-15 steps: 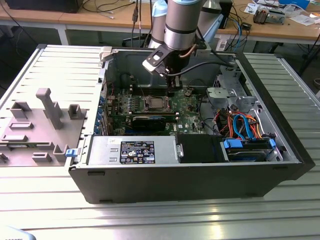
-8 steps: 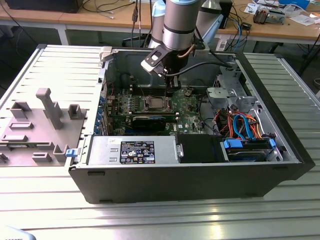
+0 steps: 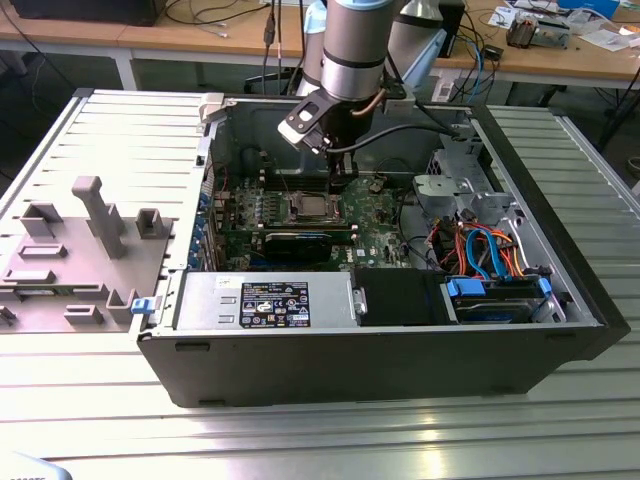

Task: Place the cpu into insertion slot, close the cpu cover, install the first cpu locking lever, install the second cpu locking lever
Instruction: 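Close the cpu cover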

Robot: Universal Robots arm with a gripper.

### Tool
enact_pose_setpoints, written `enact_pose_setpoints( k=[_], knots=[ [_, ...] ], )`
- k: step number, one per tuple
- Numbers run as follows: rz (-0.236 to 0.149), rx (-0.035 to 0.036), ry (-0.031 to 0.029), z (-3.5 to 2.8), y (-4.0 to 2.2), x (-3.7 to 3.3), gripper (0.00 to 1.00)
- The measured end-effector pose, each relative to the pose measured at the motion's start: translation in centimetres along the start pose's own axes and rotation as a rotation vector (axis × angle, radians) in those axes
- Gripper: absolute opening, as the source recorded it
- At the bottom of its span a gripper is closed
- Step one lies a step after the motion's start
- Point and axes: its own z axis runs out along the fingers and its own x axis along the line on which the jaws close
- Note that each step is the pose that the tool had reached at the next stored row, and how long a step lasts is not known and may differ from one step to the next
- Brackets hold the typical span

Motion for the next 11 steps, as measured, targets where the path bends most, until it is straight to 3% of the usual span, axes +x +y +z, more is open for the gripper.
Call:
enact_pose_setpoints(
  k=[11],
  knots=[
    [0.0,0.0,0.0,0.24,-0.45,0.04,0.11]
  ],
)
